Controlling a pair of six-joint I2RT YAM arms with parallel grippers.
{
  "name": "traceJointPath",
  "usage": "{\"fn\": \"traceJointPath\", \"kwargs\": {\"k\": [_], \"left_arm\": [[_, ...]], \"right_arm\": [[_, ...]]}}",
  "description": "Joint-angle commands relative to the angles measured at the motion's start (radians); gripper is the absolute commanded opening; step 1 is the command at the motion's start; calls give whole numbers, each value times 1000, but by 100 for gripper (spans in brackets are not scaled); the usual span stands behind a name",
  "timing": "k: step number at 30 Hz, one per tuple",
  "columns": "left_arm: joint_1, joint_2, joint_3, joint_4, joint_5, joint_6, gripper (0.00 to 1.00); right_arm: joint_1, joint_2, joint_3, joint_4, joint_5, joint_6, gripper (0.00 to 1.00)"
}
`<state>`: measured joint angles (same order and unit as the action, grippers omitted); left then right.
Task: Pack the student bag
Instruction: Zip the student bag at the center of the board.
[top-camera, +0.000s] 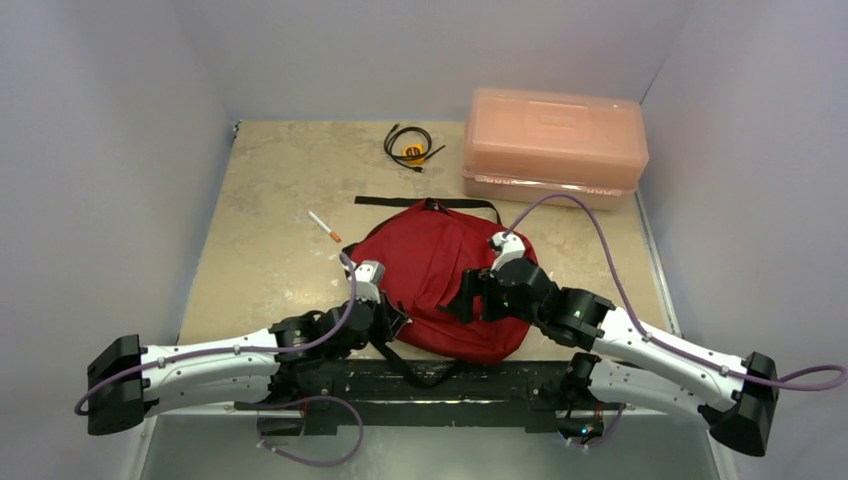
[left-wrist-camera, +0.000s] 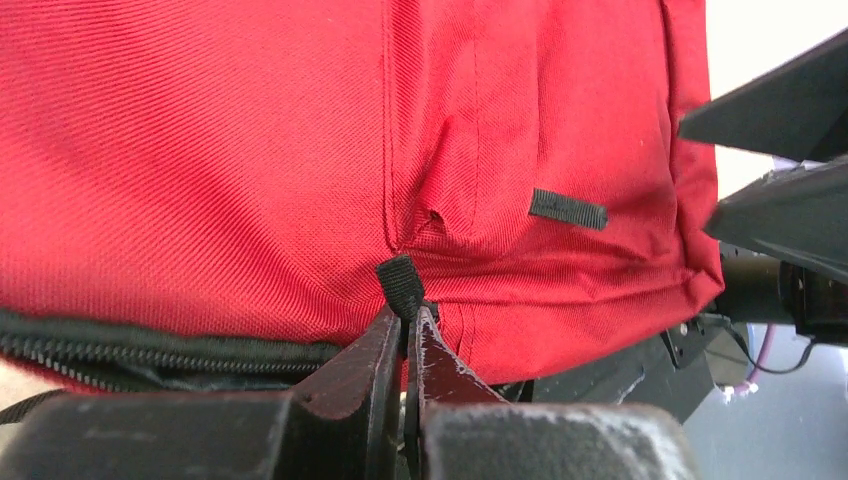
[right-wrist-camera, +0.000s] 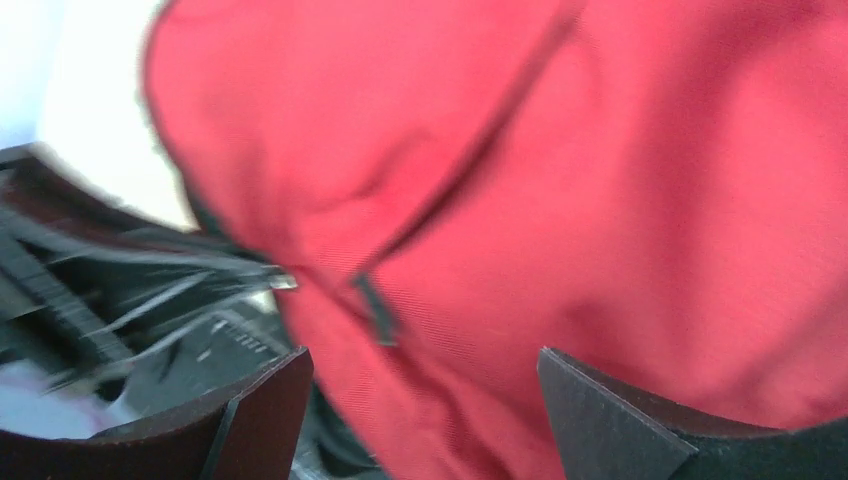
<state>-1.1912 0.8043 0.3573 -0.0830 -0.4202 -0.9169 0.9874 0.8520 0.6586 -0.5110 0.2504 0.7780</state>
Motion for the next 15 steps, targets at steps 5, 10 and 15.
{"fn": "traceJointPath", "kwargs": {"k": [5,10,15], "left_arm": [[0,57,105,67,80,-28,0],[1,43,151,-49,67,-74,0],[1,31,151,-38,82,-99,0]], "right_arm": [[230,102,43,341,-135,-551,86],[314,197,20,381,18,-723,86],[324,277,-2,424,142,-748,81]]}}
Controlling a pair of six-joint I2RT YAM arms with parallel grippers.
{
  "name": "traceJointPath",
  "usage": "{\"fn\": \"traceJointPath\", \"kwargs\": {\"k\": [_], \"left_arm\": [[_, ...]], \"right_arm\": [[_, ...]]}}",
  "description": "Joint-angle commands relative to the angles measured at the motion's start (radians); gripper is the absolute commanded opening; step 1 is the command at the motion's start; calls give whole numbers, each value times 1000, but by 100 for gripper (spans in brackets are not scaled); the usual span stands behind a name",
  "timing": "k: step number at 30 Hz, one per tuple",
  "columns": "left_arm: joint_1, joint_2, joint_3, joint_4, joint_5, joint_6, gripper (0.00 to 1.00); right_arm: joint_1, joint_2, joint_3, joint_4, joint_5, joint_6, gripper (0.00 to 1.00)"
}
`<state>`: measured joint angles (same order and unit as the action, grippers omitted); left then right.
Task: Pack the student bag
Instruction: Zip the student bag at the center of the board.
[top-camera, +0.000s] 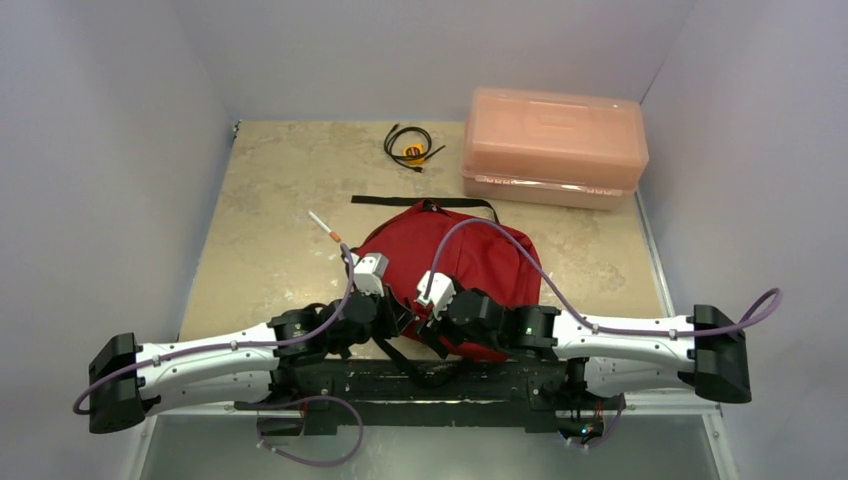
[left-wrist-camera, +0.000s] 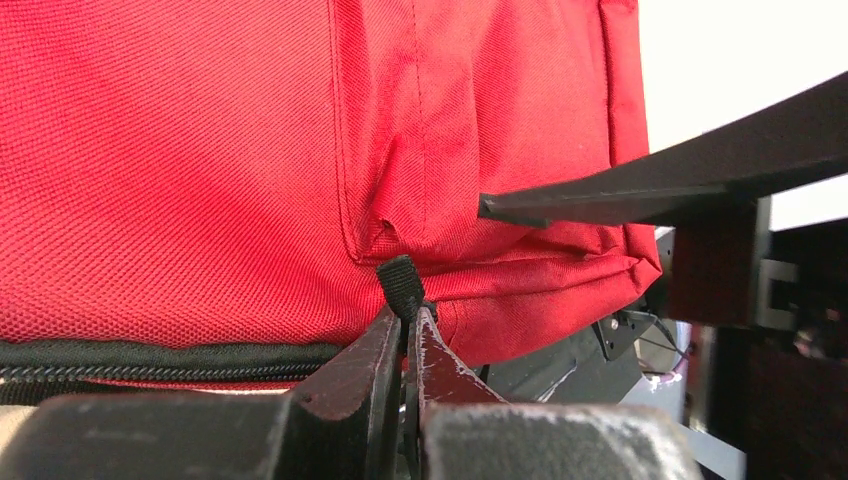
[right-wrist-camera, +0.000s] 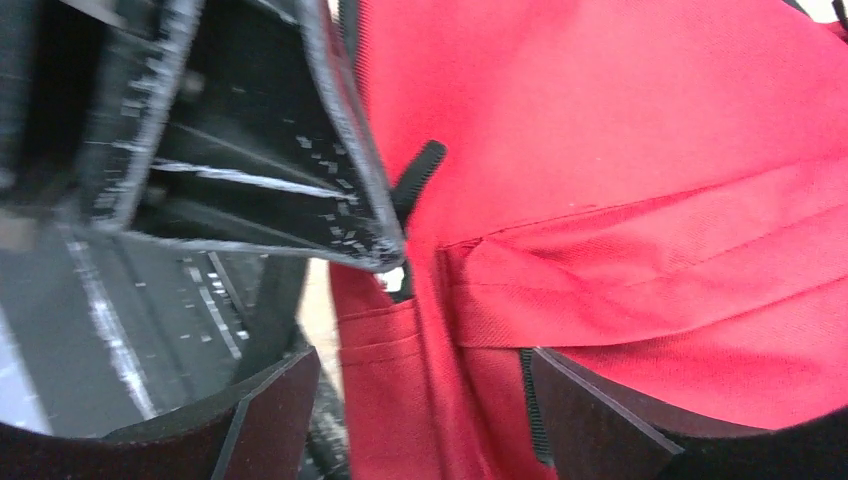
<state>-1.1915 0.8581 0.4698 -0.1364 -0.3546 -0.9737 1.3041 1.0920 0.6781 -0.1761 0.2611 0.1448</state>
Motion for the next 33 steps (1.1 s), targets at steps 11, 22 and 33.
{"fn": "traceJointPath", "kwargs": {"k": [11,22,33], "left_arm": [[2,-65,71,-90,-77,-60,0],[328,-176,104,-429,-202,-33,0],[622,-47,204,-200,294,331,0]], "right_arm": [[11,200,48,33,200,-88,0],[11,82,17,-28,158,96,0],[11,-5,15,-139,161,289,3]]}}
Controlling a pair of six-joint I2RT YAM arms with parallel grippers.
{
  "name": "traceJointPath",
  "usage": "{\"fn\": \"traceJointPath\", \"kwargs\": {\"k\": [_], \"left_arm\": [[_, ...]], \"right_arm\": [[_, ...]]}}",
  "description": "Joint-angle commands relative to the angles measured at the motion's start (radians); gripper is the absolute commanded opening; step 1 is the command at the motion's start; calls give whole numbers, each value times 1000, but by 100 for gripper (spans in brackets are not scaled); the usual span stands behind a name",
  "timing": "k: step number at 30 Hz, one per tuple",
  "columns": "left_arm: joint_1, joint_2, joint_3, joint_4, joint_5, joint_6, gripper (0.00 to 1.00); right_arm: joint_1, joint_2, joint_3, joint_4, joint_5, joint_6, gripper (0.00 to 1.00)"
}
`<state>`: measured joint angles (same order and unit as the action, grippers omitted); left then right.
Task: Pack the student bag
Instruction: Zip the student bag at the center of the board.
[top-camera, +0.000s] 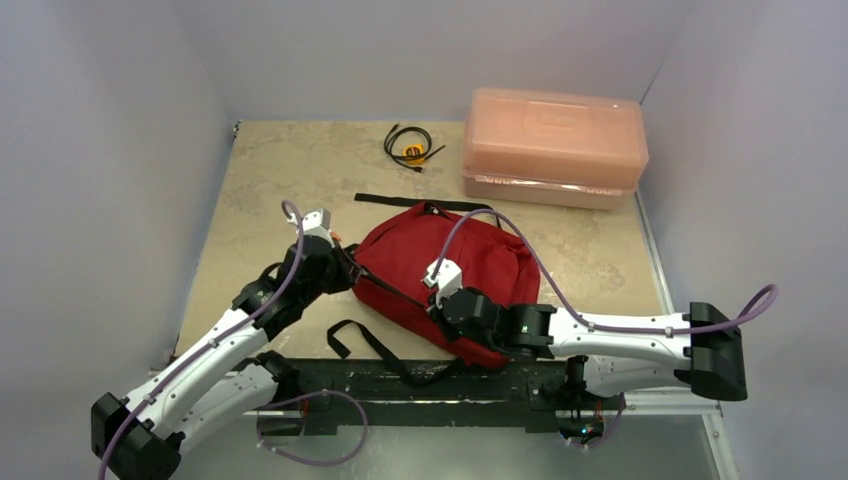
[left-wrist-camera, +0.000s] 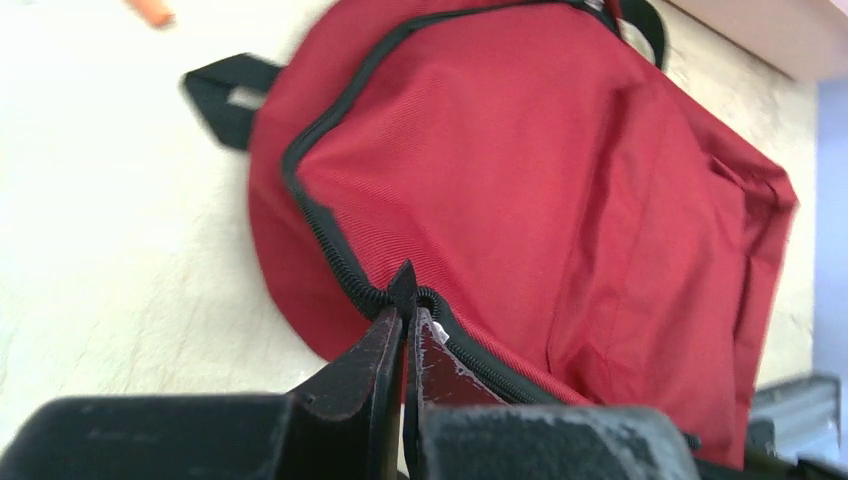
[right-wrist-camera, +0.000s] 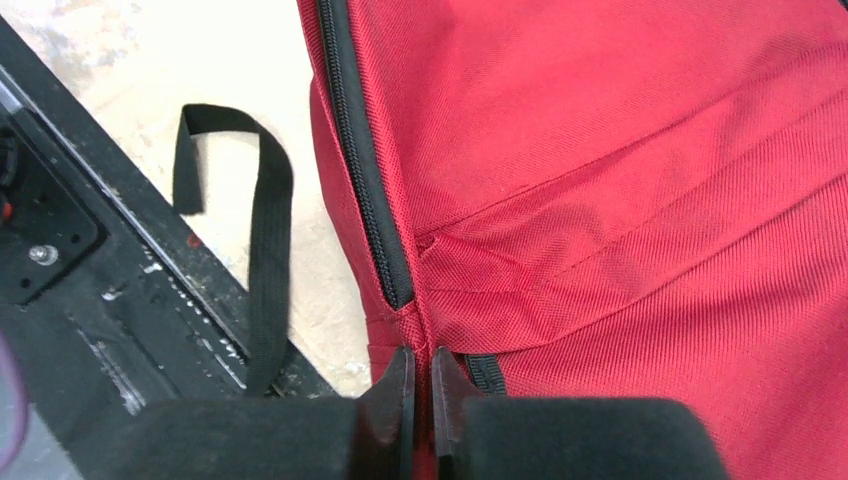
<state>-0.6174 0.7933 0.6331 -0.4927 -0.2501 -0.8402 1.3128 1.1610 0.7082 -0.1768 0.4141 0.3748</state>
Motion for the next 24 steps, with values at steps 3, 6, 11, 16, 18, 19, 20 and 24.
{"fn": "traceJointPath", "kwargs": {"k": [3,6,11,16,18,19,20,24], "left_arm": [[43,7,-2,290,431,156,0],[-32,0,-25,329,489,83,0],[-206,13,-7,336,422,1,0],[-278,13,7,356,382,-63,0],[-291,1,14,355,367,-71,0],[-295,-2,19,353,363,-72,0],[-295,-3,25,348,360,-70,0],[-295,-6,56,256,300,-57,0]], "right_arm": [[2,-140,-39,-98,-47,12,40],[2,-184,-24,-64,-106,-57,62],[2,-199,7,69,-122,-202,82],[2,-149,17,173,-67,-319,83],[2,-99,40,173,-80,-335,78],[2,-78,46,174,-87,-334,75],[2,-60,48,174,-92,-329,71],[3,-33,32,149,-50,-295,47]]}}
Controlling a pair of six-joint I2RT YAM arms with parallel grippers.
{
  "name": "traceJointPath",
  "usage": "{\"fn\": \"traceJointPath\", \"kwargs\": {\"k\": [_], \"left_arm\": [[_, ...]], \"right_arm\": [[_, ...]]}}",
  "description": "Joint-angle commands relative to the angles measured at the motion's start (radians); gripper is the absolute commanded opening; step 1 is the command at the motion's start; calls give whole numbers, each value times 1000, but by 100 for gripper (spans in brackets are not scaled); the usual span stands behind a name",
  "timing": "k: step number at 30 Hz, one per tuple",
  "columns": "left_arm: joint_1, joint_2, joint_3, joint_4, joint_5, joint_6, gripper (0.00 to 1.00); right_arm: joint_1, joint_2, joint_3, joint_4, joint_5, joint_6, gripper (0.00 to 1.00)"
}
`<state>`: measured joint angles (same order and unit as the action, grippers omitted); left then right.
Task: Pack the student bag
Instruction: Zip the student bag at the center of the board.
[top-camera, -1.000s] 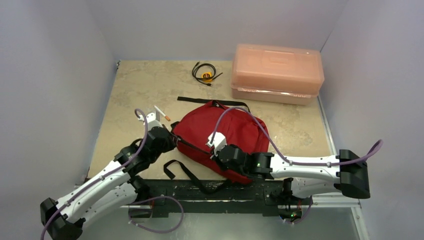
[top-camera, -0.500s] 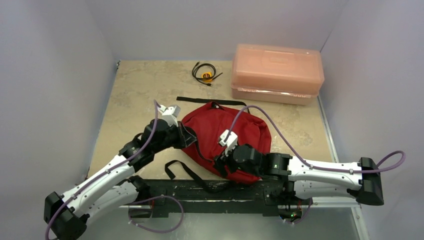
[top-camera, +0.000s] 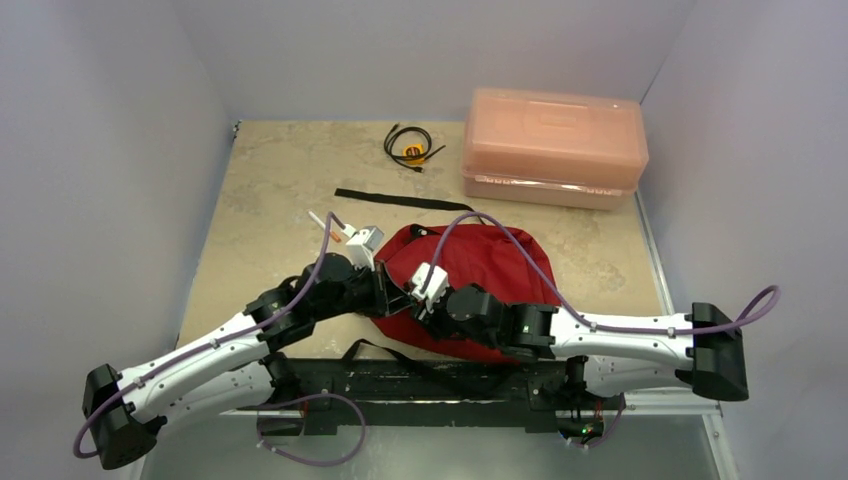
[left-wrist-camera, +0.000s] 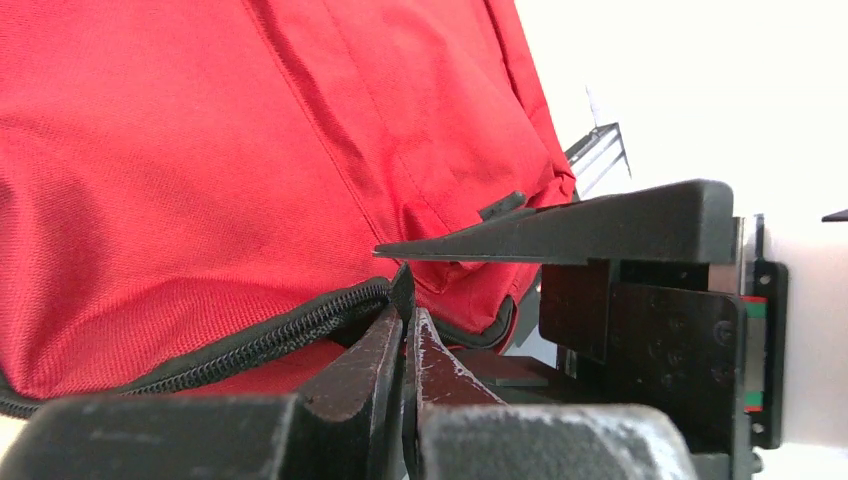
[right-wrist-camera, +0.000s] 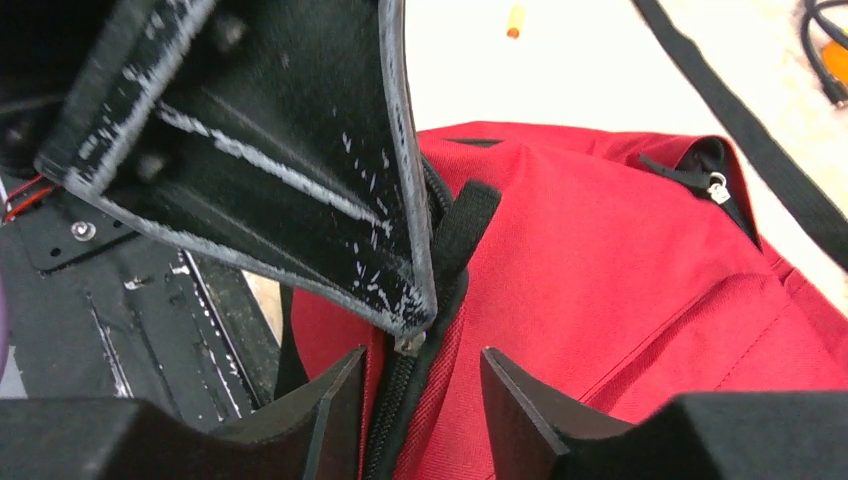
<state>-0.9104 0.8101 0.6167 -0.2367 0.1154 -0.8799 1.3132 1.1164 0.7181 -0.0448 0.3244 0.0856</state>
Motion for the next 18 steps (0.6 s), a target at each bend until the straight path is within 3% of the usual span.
{"fn": "traceJointPath", "kwargs": {"k": [1,4,5,6,7,13,15,18], "left_arm": [[-2,-29,77,-25,-99,-22,0],[-2,-58,82,-101,-204,-47,0],[-2,-70,85,-127,-240,-53,0],[-3,-82,89,-164,-279,-65,0],[-2,-98,95,-208,-332,-81,0],[39,-203,90,-505,-724,-165,0],[136,-218,72,-525,-720,-141,0],[251,-227,29,-424,-550,-62,0]], "right_arm": [[1,7,16,2,61,14,43],[1,-33,-17,-17,116,29,31],[1,-48,-27,-22,122,29,21],[1,-61,-35,-32,129,31,5],[1,-72,-40,-44,152,42,0],[1,-251,-133,-54,263,136,0],[1,-349,-181,-32,294,159,0],[1,-487,-252,-3,310,163,0]]}}
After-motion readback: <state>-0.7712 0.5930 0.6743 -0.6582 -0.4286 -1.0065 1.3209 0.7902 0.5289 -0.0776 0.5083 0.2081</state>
